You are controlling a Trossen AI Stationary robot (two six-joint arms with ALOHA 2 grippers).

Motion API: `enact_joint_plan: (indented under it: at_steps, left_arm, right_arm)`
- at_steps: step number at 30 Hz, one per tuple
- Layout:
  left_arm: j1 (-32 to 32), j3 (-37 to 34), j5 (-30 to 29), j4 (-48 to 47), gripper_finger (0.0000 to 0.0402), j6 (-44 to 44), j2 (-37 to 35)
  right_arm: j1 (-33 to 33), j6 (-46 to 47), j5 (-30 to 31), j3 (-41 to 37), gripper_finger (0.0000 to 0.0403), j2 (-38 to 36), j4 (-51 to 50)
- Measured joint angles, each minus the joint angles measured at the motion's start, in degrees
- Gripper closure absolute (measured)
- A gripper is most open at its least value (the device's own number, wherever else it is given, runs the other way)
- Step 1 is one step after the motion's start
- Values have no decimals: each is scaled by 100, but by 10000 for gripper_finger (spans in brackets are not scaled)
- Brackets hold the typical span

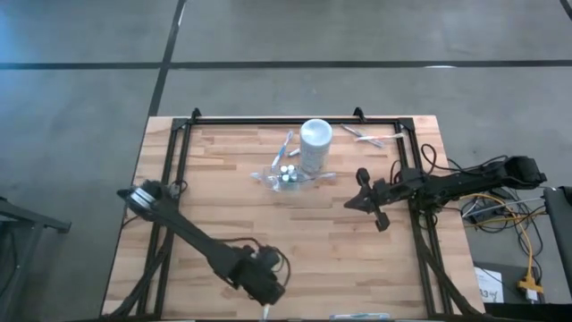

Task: Pick & Place toothbrushing station
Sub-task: Put the violet toothbrush into the transparent organizer

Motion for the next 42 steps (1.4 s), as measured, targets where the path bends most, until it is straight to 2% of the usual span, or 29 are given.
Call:
enact_joint_plan:
  at_steps: [6, 12, 17, 23, 28, 32, 34, 39, 40, 42]
  left_arm:
    - [13, 1396, 321, -1327, 229, -512, 925]
    - [26, 2101, 501, -1830, 188, -1075, 1597]
    - [85, 2262, 522, -2487, 171, -1416, 1819]
    - [169, 2214, 633, -2239, 172, -1235, 1951]
    - [268, 1931, 956, -1968, 173, -1056, 1917]
    - [299, 1697, 1123, -1894, 205, -785, 1901]
    - [315, 1592, 1203, -1880, 242, -616, 1905]
    - [359, 1533, 1353, -1973, 365, -51, 1919]
    - [361, 1548, 1353, -1988, 381, 48, 1922]
    - [360, 1571, 1260, -2004, 388, 316, 1893]
  right_arm:
    - [-2, -49, -18, -16, 394, -96, -222]
    - [-4, -92, -26, -14, 394, -101, -172]
    - [-4, -178, -26, -10, 394, -129, -174]
    - [-4, -223, -26, -8, 394, -144, -172]
    - [-4, -223, -24, -6, 394, -138, -170]
    - [0, -218, -24, -8, 394, -138, -170]
    - [11, -203, -81, -26, 394, -132, -170]
    - [15, -102, -485, -110, 394, -121, -168]
    - [13, -87, -485, -126, 394, -125, -166]
    - [13, -70, -485, -151, 394, -123, -168]
